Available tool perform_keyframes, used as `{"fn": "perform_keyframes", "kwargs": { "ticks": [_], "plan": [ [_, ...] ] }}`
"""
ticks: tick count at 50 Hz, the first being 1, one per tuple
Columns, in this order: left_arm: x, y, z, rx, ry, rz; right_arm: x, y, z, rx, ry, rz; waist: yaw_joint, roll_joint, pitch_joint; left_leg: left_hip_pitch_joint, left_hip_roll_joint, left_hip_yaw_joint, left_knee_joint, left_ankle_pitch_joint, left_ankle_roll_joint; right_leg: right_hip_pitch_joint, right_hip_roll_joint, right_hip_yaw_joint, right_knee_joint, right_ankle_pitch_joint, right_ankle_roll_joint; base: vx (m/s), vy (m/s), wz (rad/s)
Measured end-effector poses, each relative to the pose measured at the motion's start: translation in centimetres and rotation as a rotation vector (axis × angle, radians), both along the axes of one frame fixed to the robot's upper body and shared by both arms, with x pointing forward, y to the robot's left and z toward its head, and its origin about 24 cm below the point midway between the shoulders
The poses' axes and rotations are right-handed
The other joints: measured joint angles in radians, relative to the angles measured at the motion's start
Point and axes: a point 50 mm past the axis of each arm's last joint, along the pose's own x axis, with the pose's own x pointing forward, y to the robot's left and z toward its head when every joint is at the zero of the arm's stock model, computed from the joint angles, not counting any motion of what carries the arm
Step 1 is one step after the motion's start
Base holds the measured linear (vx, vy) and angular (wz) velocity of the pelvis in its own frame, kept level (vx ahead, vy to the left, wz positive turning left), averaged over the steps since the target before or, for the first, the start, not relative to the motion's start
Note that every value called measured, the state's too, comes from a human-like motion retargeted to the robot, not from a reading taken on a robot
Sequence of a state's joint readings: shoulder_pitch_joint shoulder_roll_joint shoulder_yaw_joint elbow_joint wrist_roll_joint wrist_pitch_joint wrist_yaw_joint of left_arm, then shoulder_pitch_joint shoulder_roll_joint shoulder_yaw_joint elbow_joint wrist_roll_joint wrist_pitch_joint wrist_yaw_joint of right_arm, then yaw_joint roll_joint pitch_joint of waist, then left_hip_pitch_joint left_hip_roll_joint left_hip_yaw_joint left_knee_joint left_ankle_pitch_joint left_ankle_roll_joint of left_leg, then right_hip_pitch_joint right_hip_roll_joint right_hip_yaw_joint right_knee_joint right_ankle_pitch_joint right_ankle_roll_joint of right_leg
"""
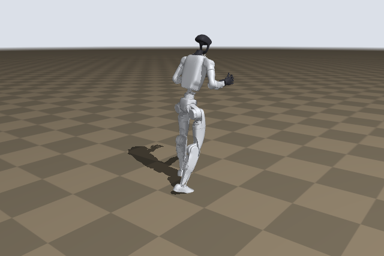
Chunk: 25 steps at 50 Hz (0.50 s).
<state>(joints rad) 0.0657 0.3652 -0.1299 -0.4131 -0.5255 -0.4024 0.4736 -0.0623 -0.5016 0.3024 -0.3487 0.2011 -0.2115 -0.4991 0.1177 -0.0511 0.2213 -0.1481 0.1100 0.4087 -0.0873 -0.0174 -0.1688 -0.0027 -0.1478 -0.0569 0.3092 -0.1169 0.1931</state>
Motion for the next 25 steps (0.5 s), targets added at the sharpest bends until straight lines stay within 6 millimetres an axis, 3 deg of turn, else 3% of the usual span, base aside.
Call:
{"fn": "perform_keyframes", "kwargs": {
  "ticks": [9,14,20,25],
  "plan": [
    [0.3,0.2,0.2,0.075,0.016,-0.006,-0.3,0.9,-0.5,0.058,0.029,0.052,0.01,-0.041,-0.044,0.11,0.0,-0.02,0.001,-0.039,0.069,-0.132,-0.022,-0.033,0.386,0.204,-0.061,0.4,0.26,-0.01],
    [0.6,0.2,0.6,0.125,0.016,-0.018,-0.3,1.2,-0.3,0.075,0.021,0.059,0.001,-0.05,-0.042,0.139,-0.003,-0.041,0.058,-0.1,0.088,-0.212,-0.066,-0.14,0.516,0.156,-0.118,0.35,0.2,0.22],
    [0.6,0.3,0.7,0.141,0.014,-0.008,0.0,1.2,0.4,0.077,-0.008,0.068,-0.037,-0.051,-0.017,0.149,-0.013,-0.078,0.148,-0.165,0.086,-0.247,-0.037,-0.213,0.317,0.077,-0.122,0.31,0.13,0.38],
    [0.4,1.0,0.4,0.125,0.022,0.041,0.2,1.1,1.1,0.07,-0.043,0.061,-0.08,-0.064,0.022,0.172,-0.045,-0.107,0.183,-0.199,0.084,-0.238,-0.003,-0.221,-0.043,0.169,-0.062,0.3,0.05,0.45]
  ]
}}
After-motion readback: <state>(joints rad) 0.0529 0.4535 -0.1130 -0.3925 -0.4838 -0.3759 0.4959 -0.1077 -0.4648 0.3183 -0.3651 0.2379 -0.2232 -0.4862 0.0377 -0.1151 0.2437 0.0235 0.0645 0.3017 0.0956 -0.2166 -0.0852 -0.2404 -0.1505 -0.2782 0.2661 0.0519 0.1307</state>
